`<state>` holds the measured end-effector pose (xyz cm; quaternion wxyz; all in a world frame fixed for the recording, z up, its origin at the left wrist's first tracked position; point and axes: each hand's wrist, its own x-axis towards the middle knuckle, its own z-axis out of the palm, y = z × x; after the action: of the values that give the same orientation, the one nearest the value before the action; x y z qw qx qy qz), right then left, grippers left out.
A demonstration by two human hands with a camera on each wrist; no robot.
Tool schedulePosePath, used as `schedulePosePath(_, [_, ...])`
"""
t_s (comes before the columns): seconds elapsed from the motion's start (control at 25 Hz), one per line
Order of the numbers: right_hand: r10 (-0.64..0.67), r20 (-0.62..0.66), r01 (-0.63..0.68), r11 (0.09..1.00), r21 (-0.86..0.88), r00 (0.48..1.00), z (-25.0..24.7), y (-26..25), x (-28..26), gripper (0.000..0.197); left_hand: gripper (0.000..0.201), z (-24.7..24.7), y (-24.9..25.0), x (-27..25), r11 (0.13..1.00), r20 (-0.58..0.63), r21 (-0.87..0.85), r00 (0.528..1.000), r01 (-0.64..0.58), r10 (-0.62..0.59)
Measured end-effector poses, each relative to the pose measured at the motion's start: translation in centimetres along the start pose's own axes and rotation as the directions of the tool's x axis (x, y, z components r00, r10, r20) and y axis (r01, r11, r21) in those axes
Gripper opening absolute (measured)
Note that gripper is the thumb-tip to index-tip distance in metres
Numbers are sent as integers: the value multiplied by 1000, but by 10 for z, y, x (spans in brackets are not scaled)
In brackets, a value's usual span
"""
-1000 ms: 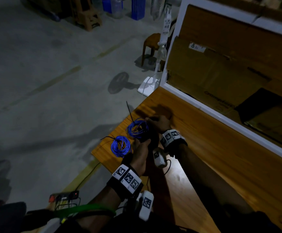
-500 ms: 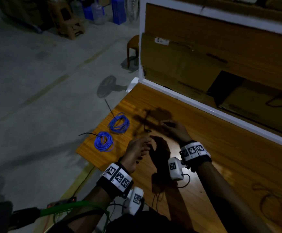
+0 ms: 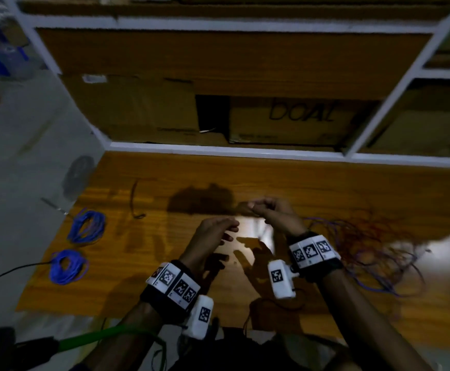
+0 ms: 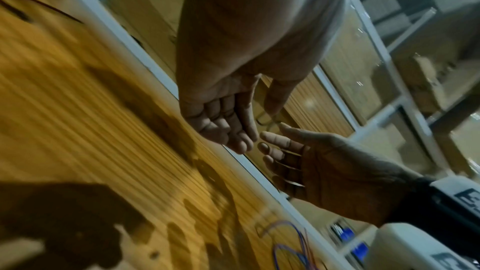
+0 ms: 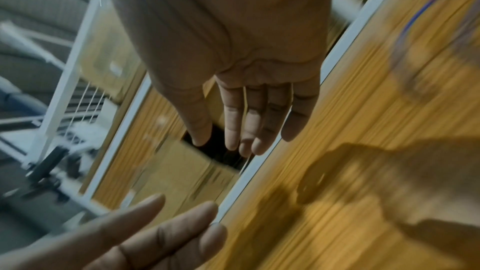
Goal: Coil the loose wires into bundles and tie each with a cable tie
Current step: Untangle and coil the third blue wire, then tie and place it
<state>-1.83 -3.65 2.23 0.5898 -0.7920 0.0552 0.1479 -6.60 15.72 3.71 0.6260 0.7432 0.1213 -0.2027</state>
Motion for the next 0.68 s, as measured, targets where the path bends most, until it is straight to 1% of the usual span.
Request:
schedulePosePath(0.04, [-4, -33, 3, 1000, -17, 999, -11, 7, -8, 15, 25, 9, 0, 1, 999, 28, 36, 999, -16, 15])
schedulePosePath(0.12, [-52, -96, 43, 995, -94, 994, -32, 21, -28, 14, 25, 30, 0, 0, 996, 96, 85, 995, -29, 21])
schedulePosePath(0.2, [-75, -164, 46, 984, -175, 984, -54, 34, -52, 5, 23, 51, 1, -1, 995, 169, 98, 986, -26, 9])
schedulePosePath(0.24, [-87, -197, 40, 973, -229, 976, -61, 41, -61, 17, 23, 58, 1, -1, 993, 197, 112, 980, -26, 4])
schedulePosePath(0.28, [-70, -236, 4, 963, -268, 969, -70, 52, -73, 25, 24, 67, 2, 0, 990, 230, 137, 973, -32, -1])
schedulePosePath(0.32, [-25, -268, -51, 961, -273, 963, -77, 61, -84, 24, 25, 73, 1, 2, 987, 257, 158, 966, -35, -7])
schedulePosePath(0.4, [45, -324, -129, 962, -243, 945, -91, 79, -110, 9, 26, 85, 1, 4, 980, 309, 195, 951, -38, -24])
schedulePosePath(0.44, [60, -355, -152, 959, -239, 933, -95, 86, -121, 3, 26, 89, 0, 5, 977, 328, 211, 944, -43, -29])
schedulePosePath(0.52, [60, -401, -193, 934, -301, 914, -101, 98, -143, 14, 24, 95, -3, 5, 970, 362, 240, 931, -46, -45])
schedulePosePath(0.6, [70, -434, -245, 900, -362, 898, -104, 110, -156, 19, 23, 98, -4, 7, 963, 387, 265, 920, -42, -66])
schedulePosePath(0.68, [105, -438, -303, 860, -410, 893, -103, 123, -160, 23, 22, 103, -4, 13, 960, 390, 278, 917, -28, -86])
